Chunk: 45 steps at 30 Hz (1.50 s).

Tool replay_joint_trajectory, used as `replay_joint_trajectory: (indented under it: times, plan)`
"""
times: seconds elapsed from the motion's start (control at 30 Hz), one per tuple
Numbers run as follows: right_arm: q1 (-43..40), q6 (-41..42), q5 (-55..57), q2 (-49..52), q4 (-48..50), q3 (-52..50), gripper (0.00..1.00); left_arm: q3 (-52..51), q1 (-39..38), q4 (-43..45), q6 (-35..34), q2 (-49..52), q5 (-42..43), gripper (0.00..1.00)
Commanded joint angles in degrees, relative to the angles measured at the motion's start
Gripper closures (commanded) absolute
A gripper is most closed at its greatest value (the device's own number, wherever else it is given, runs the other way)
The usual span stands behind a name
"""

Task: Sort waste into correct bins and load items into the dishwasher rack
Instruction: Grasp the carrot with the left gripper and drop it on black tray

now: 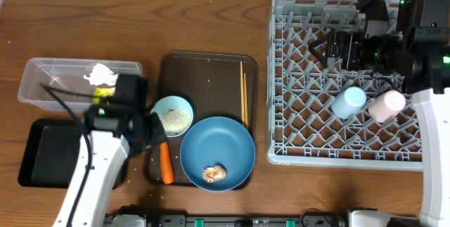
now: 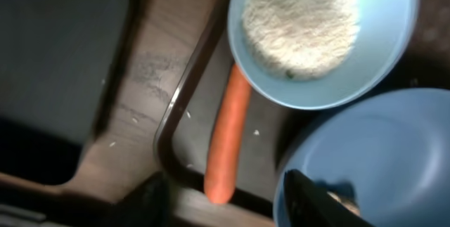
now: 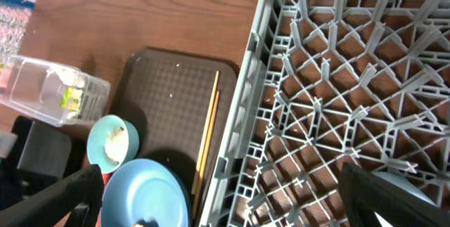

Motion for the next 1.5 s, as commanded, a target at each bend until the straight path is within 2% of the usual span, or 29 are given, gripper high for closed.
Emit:
replay_joint_trajectory:
  times: [0.0, 0.17, 0.53, 0.8, 1.03, 1.13, 1.3, 1.47]
  plan:
    - [0.5, 0.1, -0.2, 0.1, 0.1, 0.1, 0.01, -6.6, -0.1, 2.6, -3.0, -0.5, -0.1, 0.46]
    - [0.5, 0.1, -0.2, 0.1, 0.0, 0.1, 0.01, -13.4, -0.2, 8.2, -3.0, 0.7, 3.6, 0.46]
    - [0.5, 0.1, -0.2, 0.1, 0.0, 0.1, 0.01, -20.9, -0.7, 17.1, -2.3, 3.2, 6.9, 0.46]
    - [0.5, 0.1, -0.2, 0.1, 0.0, 0.1, 0.01, -21.3, -0.7, 20.6, -1.9, 5.1, 7.3, 0.47]
    - [0.5, 0.1, -0.2, 0.1, 0.0, 0.1, 0.01, -21.3, -0.7, 21.1, -1.9, 7.5, 8.3, 0.86]
    - [0.5, 0.1, -0.2, 0.1, -0.1, 0.1, 0.01, -19.5, -0.7, 19.0, -1.9, 6.8, 10.1, 0.91]
    - [0.5, 0.1, -0.2, 0.1, -0.2, 0.1, 0.01, -12.0, -0.7, 11.9, -1.9, 4.4, 9.2, 0.92]
    - [0.5, 0.1, -0.2, 0.1, -0.4, 0.1, 0.01, -3.1, -0.2, 3.2, -3.2, 1.7, 3.6, 0.92]
